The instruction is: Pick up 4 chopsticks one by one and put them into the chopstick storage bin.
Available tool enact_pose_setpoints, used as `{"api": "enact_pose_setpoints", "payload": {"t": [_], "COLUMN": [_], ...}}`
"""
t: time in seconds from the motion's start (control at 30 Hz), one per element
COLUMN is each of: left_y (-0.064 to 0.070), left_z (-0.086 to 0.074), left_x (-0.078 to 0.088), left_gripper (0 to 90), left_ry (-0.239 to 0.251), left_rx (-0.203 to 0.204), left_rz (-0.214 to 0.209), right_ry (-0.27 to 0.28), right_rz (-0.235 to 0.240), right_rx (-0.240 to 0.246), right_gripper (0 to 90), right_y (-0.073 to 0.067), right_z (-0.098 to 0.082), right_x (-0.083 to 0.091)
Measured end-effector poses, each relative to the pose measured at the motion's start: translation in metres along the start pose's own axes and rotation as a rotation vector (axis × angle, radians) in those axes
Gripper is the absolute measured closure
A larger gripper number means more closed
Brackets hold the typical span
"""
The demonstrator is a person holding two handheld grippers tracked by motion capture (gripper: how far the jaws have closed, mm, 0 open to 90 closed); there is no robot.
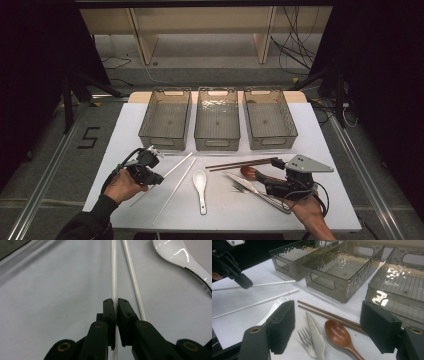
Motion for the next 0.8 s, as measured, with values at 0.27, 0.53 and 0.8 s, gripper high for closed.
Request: {"api": "enact_pose_setpoints", "payload": {"t": [0.27, 0.53, 0.8], "left_y": [0.000, -0.003, -0.017], "left_z": [0.008, 0.024, 0.047], "left_x": [0.014, 0.029, 0.044], "left_gripper": [84.8, 84.8, 84.8], "left_ry": [0.062, 0.132, 0.213], "left_rx": [0.003, 0.006, 0.031], "left_rz": [-0.005, -0.009, 0.008], "right_ry": [0.000, 0.000, 0.001], "right_rz": [-0.002, 0.000, 0.000], "right_rx": [-0.003, -0.007, -0.007], "right_gripper": [29.3, 29.3, 29.3], "right_y": [0.000, 0.000, 0.001], "right_z": [0.000, 0.000, 0.000], "right_x": [0.000, 0.000, 0.000]}}
Point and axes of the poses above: each handheld gripper's, and its own axes: x roughly backward along the jaws, z roughly out of its top, y roughly to its right, the point moved 9 cm from there along -x, roughly forward along the jaws
